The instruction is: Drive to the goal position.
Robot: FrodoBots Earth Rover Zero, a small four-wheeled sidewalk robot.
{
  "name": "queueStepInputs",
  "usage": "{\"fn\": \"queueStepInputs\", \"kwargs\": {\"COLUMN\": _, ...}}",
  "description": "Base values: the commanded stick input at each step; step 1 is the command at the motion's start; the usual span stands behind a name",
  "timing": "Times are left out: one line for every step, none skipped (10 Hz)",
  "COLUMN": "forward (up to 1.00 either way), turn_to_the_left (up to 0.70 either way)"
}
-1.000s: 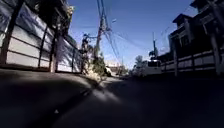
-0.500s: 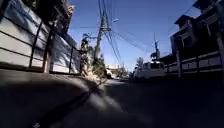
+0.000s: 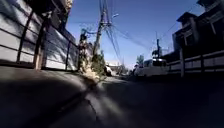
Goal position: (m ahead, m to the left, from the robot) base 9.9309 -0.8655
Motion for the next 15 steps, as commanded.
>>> {"fn": "queueStepInputs", "kwargs": {"forward": 1.00, "turn_to_the_left": 0.00}}
{"fn": "queueStepInputs", "kwargs": {"forward": 1.00, "turn_to_the_left": 0.00}}
{"fn": "queueStepInputs", "kwargs": {"forward": 1.00, "turn_to_the_left": 0.00}}
{"fn": "queueStepInputs", "kwargs": {"forward": 1.00, "turn_to_the_left": 0.00}}
{"fn": "queueStepInputs", "kwargs": {"forward": 1.00, "turn_to_the_left": 0.00}}
{"fn": "queueStepInputs", "kwargs": {"forward": 1.00, "turn_to_the_left": 0.00}}
{"fn": "queueStepInputs", "kwargs": {"forward": 1.00, "turn_to_the_left": -0.08}}
{"fn": "queueStepInputs", "kwargs": {"forward": 1.00, "turn_to_the_left": -0.09}}
{"fn": "queueStepInputs", "kwargs": {"forward": 1.00, "turn_to_the_left": -0.05}}
{"fn": "queueStepInputs", "kwargs": {"forward": 1.00, "turn_to_the_left": 0.00}}
{"fn": "queueStepInputs", "kwargs": {"forward": 1.00, "turn_to_the_left": 0.00}}
{"fn": "queueStepInputs", "kwargs": {"forward": 1.00, "turn_to_the_left": 0.00}}
{"fn": "queueStepInputs", "kwargs": {"forward": 1.00, "turn_to_the_left": 0.00}}
{"fn": "queueStepInputs", "kwargs": {"forward": 1.00, "turn_to_the_left": 0.00}}
{"fn": "queueStepInputs", "kwargs": {"forward": 1.00, "turn_to_the_left": 0.00}}
